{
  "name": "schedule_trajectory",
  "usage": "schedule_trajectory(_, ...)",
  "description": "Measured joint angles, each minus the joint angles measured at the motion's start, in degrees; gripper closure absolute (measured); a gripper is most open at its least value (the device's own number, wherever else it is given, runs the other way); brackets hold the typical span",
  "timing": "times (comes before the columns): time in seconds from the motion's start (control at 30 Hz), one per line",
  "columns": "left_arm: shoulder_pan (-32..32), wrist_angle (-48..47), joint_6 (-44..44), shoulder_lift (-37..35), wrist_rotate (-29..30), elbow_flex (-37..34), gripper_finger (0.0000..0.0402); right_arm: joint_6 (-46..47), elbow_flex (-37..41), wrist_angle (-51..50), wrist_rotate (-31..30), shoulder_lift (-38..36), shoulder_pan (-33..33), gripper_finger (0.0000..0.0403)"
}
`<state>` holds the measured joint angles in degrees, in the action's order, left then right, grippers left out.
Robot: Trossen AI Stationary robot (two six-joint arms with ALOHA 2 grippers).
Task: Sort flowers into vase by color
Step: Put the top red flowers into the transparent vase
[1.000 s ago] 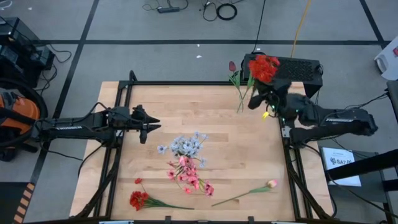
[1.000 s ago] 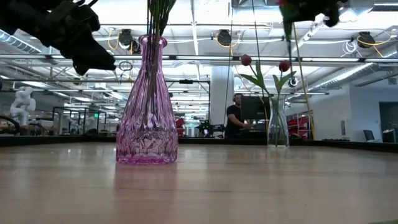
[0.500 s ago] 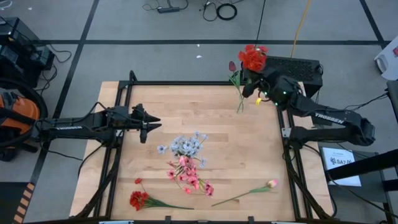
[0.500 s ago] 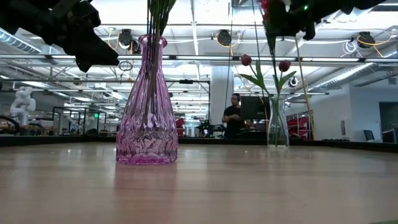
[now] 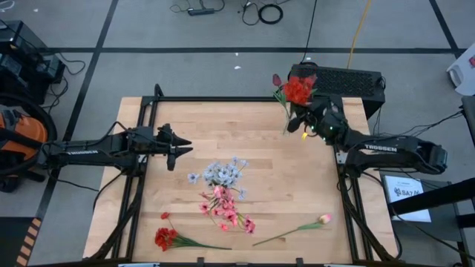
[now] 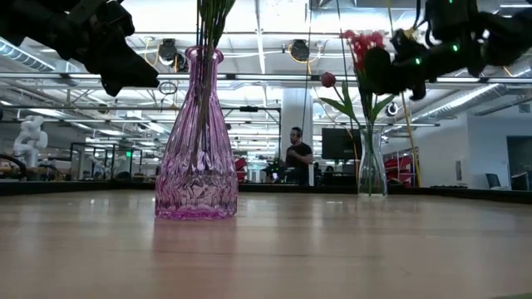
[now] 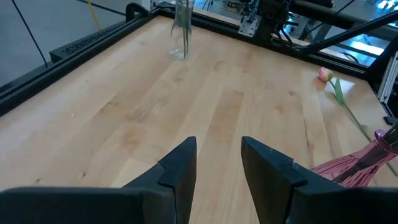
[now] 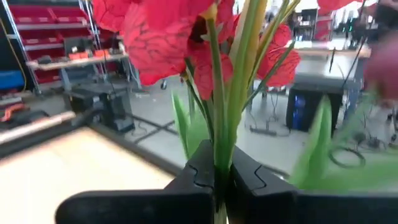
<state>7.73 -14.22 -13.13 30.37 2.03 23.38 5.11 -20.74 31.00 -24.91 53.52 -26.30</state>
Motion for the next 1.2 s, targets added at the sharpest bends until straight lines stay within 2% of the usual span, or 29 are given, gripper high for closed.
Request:
schedule_trajectory(0.13,0.00,0.00,0.00,0.00,0.19,0.00,0.0268,3.33,5.51,2.47,-0.07,0.21,0.00,0.0400)
schedule_trajectory(0.3,0.00,0.02,0.04,-0.02,0.46,0.00,0.0268,6.56,7.80,4.77,-0.60,0.11,0.00,0.0381)
schedule_trajectory(0.5,0.00,0.03,0.09,0.00,1.47,0.00,0.0268,4.27,7.74,5.62,-0.44,0.17,0.02,0.0351)
schedule_trajectory(0.73,0.00,0.38,0.09,-0.02,1.47,0.00,0.0268,2.54,2.81,2.82,-0.24,0.22,0.02,0.0292)
schedule_trajectory(0.83,0.00,0.44,0.07,0.00,1.47,0.00,0.0268,1.38,-1.91,-3.80,-0.24,0.19,0.02,0.0267)
schedule_trajectory(0.93,0.00,0.44,0.07,-0.01,1.47,0.00,0.0268,1.87,-7.87,-17.25,-0.24,0.17,0.02,0.0247)
schedule_trajectory(1.03,0.00,0.42,0.07,-0.02,1.47,0.00,0.0268,4.63,-12.62,-30.43,-0.24,0.17,0.02,0.0231)
schedule_trajectory(1.2,0.00,0.17,-0.02,-0.01,1.43,0.00,0.0268,13.09,-18.38,-43.06,0.32,-0.69,0.46,0.0213)
